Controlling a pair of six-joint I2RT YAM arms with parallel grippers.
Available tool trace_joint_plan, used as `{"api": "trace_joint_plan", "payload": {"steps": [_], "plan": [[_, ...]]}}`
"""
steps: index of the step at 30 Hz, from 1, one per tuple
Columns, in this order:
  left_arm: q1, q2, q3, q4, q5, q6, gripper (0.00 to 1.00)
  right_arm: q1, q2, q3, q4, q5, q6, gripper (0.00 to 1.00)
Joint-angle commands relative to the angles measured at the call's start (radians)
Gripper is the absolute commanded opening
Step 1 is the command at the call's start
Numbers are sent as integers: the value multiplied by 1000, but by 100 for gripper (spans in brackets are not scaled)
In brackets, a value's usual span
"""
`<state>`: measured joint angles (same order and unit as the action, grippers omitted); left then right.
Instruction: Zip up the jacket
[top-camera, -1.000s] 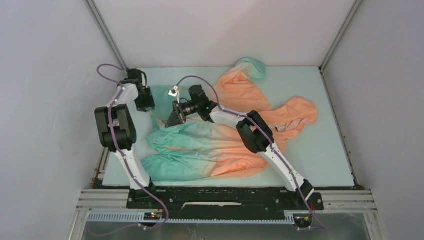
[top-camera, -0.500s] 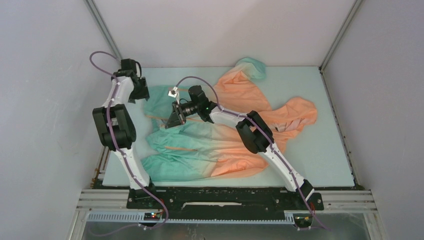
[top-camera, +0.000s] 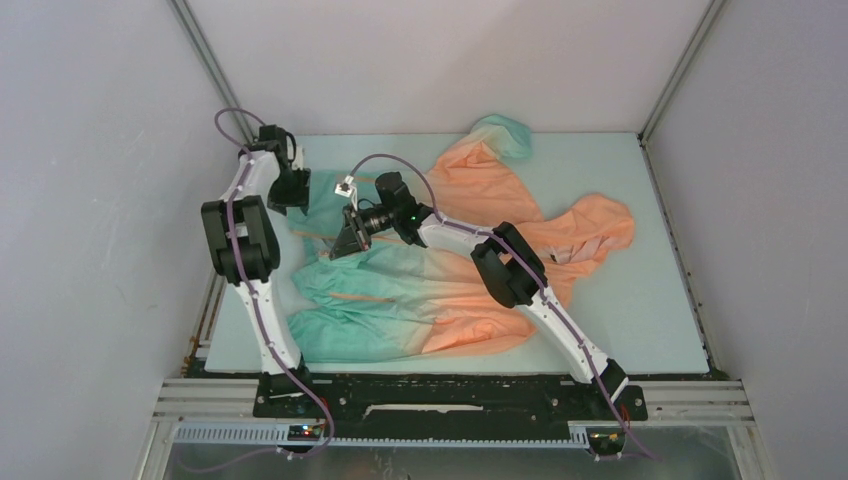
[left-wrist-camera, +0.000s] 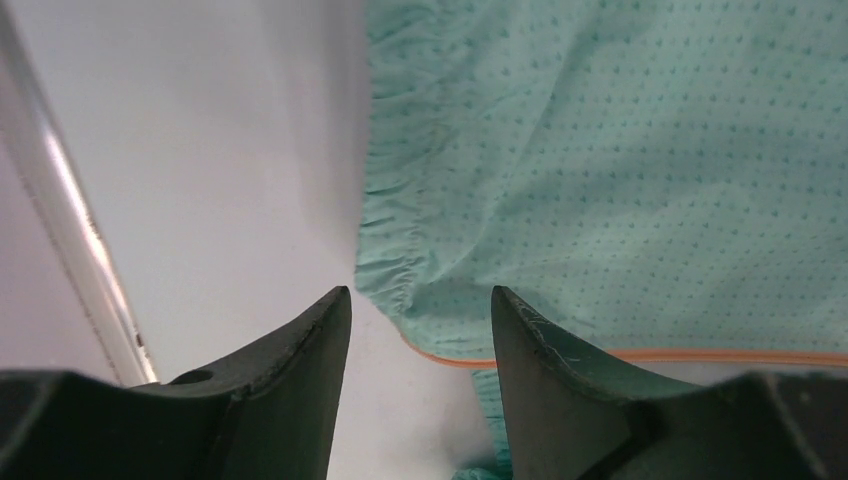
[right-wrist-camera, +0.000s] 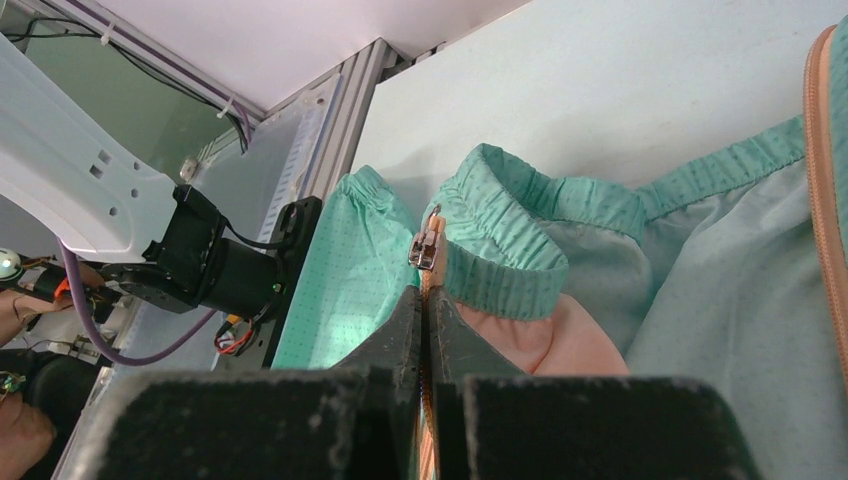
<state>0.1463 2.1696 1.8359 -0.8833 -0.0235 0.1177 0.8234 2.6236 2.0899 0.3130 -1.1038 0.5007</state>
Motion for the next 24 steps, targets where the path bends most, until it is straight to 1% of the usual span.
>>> {"api": "trace_joint_plan", "payload": {"steps": [1, 4, 6, 10, 11, 13, 17, 19, 21, 23, 24], "plan": [[-11, 37, 64, -33, -5, 41, 59, 7, -51, 36, 16, -21, -18, 0], [-11, 54, 55, -29, -30, 31, 60, 7, -50, 36, 17, -21, -17, 0], [-12, 66, 53, -29, -42, 27, 59, 8, -50, 36, 17, -22, -18, 0], [-11, 77, 46, -30, -43, 26, 47, 9, -49, 36, 15, -21, -19, 0], [-11, 77, 43, -26, -39, 25, 42, 9, -49, 36, 14, -21, -19, 0], [-11, 68, 49, -27, -34, 20, 28, 9, -50, 36, 10, -21, -24, 0], [-11, 16, 57, -28, -23, -12, 9, 11, -52, 40, -12, -12, -41, 0], [-13, -11, 73, -47, -27, -57, 1, 12, -52, 43, -32, -4, -59, 0], [-13, -53, 51, -49, 22, -122, 0, 10, -50, 53, -58, 6, -75, 0], [-14, -106, -13, -20, 117, -192, 0, 11, -48, 64, -83, 10, -90, 0], [-14, -132, -54, -1, 136, -234, 0, 10, -48, 64, -92, 9, -97, 0]]}}
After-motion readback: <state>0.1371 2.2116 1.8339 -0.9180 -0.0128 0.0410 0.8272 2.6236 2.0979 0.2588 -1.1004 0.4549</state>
